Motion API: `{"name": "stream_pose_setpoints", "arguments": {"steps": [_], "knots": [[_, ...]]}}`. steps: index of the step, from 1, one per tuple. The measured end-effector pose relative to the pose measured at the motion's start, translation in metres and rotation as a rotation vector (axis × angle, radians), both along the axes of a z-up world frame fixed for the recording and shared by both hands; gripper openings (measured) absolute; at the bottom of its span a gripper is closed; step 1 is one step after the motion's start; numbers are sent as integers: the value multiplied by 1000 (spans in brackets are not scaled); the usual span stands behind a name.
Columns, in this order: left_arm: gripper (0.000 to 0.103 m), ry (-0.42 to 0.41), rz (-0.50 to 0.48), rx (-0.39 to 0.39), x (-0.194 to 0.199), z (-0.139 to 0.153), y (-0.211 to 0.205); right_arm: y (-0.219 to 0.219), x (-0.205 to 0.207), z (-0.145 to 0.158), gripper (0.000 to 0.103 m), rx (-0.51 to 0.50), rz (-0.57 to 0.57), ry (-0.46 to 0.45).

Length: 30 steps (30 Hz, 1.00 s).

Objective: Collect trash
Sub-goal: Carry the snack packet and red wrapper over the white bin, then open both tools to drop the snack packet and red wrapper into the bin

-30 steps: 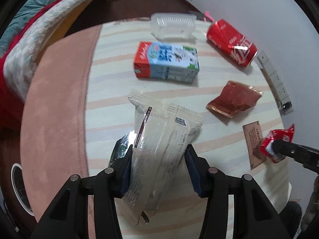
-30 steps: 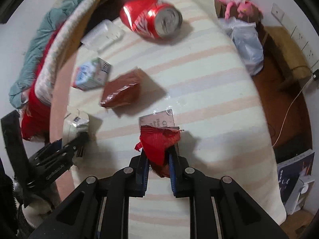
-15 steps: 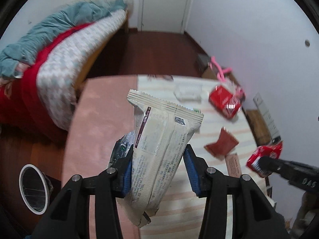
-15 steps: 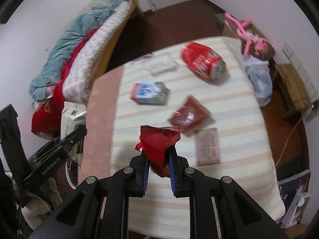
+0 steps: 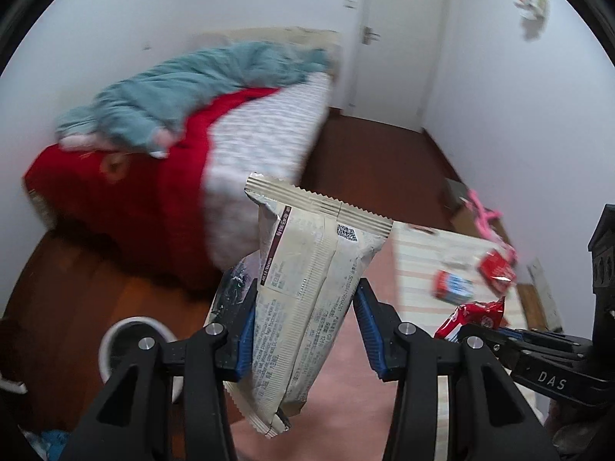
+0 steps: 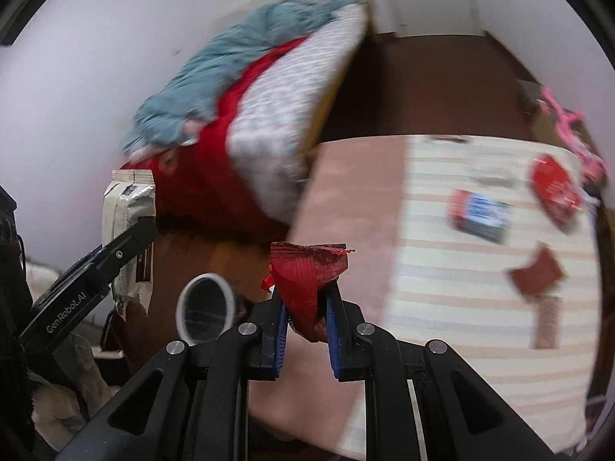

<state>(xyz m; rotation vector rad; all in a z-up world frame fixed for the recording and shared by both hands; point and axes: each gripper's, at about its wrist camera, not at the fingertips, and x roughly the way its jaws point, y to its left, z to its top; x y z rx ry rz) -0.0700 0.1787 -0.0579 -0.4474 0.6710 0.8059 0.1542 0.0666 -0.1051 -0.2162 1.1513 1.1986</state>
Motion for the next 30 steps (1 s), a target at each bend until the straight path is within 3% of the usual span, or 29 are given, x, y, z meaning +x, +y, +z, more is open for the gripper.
{"name": "stream_pose_setpoints", "arguments": {"steps": [4,8,11,17,24,25,26,27,29,30], "knots": [[43,21,112,-1,-67,-7,40,61,-62,-6,18,4,111,20],[43,35,212,-65,-127,-33,75,122,-129,-31,18,-24,217,53],[43,34,281,-168,-171,-67,109,161,-176,-59,18,-66,283,66],[42,23,398,-435,-245,-166,178,236,-252,-146,18,-210,392,96],[44,10,454,-674,-275,-266,229,308,-302,-252,18,-385,456,123],[46,23,464,-687,-276,-275,233,315,-305,-263,18,-399,462,125],[58,36,476,-701,-279,-284,238,326,-310,-275,18,-416,471,127],[77,44,490,-714,-280,-294,243,330,-311,-283,18,-428,474,126],[91,50,517,-716,-285,-303,248,346,-318,-303,19,-453,491,122],[93,51,529,-717,-288,-306,248,346,-316,-307,23,-461,494,116]]}}
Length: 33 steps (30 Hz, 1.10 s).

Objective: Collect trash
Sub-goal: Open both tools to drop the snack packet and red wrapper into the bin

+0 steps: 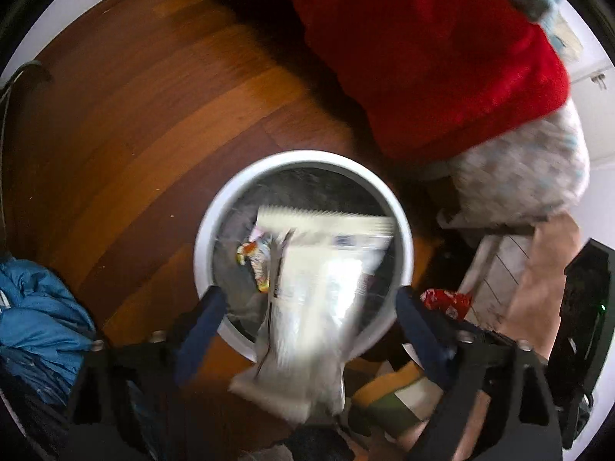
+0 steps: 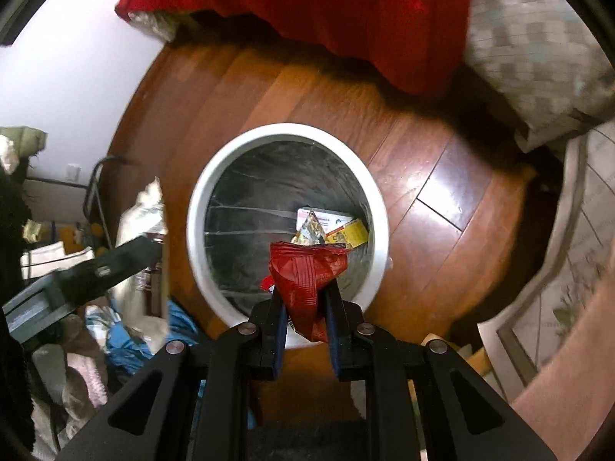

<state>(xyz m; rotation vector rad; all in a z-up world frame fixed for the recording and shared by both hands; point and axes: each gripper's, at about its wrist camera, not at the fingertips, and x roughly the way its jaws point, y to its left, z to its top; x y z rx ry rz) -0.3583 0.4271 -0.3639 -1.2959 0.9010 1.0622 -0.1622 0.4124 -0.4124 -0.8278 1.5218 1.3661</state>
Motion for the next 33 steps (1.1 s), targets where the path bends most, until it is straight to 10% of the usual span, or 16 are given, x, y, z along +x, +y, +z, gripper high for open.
{"name": "stream_pose_setpoints", "arguments": {"steps": [5,12,33], "knots": [[99,74,43,33,-20,2,-7,25,1,-21,76,-7,3,14],[99,232,39,128,-28,19,-25,23,4,-5,103,35,2,-30],[99,288,-30,237,-6,78,-69,-34,-1,76,103,117,59,-231]]}}
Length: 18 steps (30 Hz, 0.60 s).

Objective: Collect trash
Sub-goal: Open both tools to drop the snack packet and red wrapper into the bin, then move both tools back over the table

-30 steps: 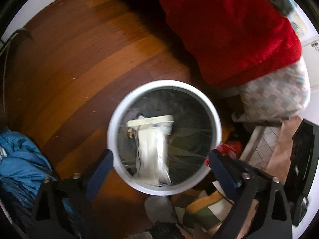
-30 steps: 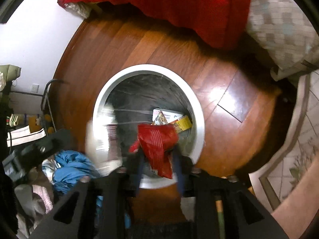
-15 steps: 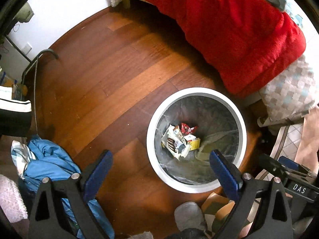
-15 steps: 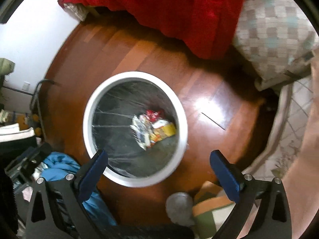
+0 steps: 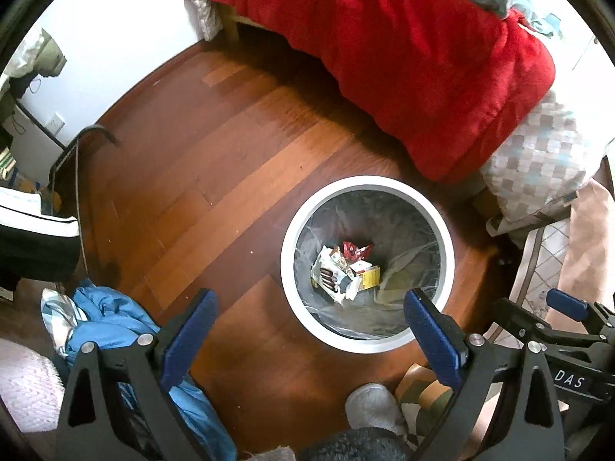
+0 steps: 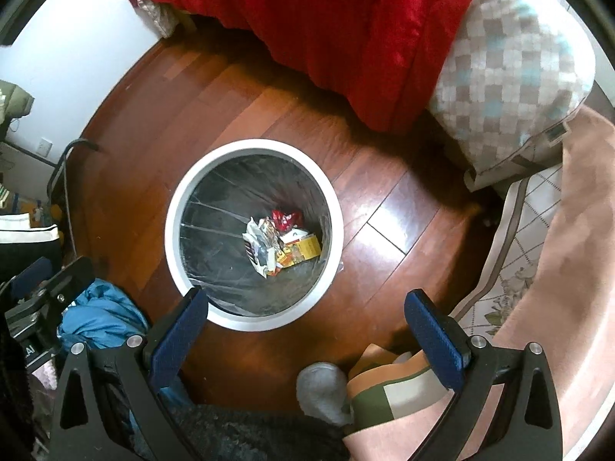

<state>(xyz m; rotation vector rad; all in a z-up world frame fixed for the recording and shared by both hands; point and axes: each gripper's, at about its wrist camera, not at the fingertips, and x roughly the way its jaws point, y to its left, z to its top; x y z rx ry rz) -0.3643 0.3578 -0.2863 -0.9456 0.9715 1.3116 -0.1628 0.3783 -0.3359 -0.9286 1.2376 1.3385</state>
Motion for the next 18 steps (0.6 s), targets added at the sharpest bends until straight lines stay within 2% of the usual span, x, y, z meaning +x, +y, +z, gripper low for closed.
{"name": "stream_pose_setpoints", "arguments": {"steps": [5,11,15,18], "knots": [[99,-11,-16,57,1,34,-17,-16,3,36,103,57,-5,12],[99,-41,-46,153,11,93,-49,-50,23,100,103,159,-44,70],[99,-57,-84,203,36,125,-73,-88,57,152,103,240,-117,145],[99,-84,-148,234,71,143,-93,-123,92,183,103,290,-180,175]]}}
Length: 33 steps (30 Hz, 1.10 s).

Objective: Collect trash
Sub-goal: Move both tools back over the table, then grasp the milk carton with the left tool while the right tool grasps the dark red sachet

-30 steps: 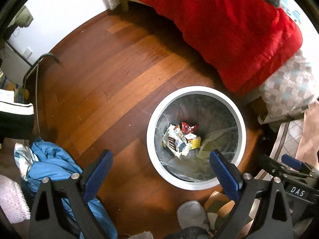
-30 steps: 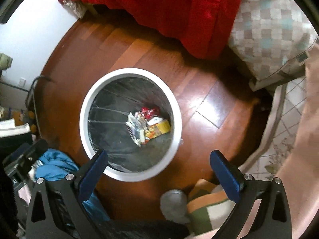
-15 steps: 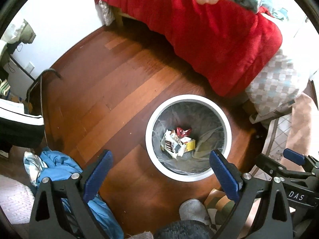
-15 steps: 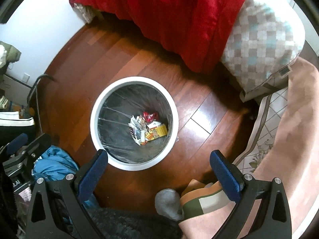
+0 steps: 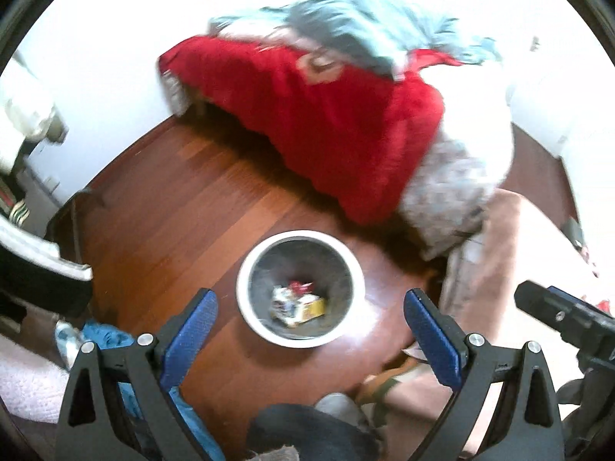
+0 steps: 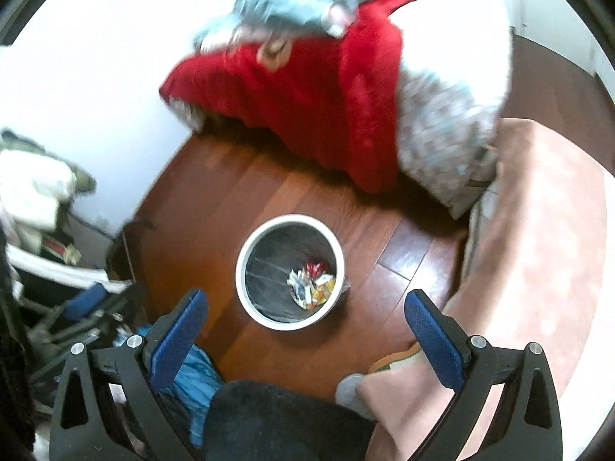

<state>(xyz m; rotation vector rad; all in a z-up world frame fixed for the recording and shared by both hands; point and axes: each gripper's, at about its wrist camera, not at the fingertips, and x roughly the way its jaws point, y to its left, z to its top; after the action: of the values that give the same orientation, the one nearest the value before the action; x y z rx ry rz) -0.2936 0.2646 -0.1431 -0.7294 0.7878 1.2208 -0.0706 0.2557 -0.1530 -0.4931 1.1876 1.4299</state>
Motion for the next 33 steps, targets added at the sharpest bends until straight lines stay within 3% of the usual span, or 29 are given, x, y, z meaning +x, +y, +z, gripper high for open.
{"name": "stream_pose_setpoints", "arguments": {"steps": [4,9,15,19,23,26,28,29,30,33], "knots": [[99,-14,-103,10,62,4,-25,-51,62,22,103,18,-112,8],[99,-27,-242,-58,168,-20,-56,-130,175,13,103,-57,-361,-30],[99,39,-373,-141,301,-70,-92,-243,333,-48,103,-198,-758,-19],[99,87,-416,-214,370,-102,-114,-288,405,-96,103,-279,-913,19],[99,129,-433,-263,419,-122,-123,-305,449,-136,102,-312,-982,76],[99,145,-446,-291,451,-128,-125,-305,469,-155,91,-301,-1022,101],[99,150,-461,-297,472,-127,-125,-300,476,-163,76,-303,-1022,103],[99,145,-472,-306,483,-125,-126,-297,480,-168,61,-311,-1008,97],[99,134,-481,-320,493,-124,-126,-295,482,-170,55,-324,-999,85],[99,80,-522,-393,528,-121,-127,-291,492,-166,48,-315,-965,42]]}}
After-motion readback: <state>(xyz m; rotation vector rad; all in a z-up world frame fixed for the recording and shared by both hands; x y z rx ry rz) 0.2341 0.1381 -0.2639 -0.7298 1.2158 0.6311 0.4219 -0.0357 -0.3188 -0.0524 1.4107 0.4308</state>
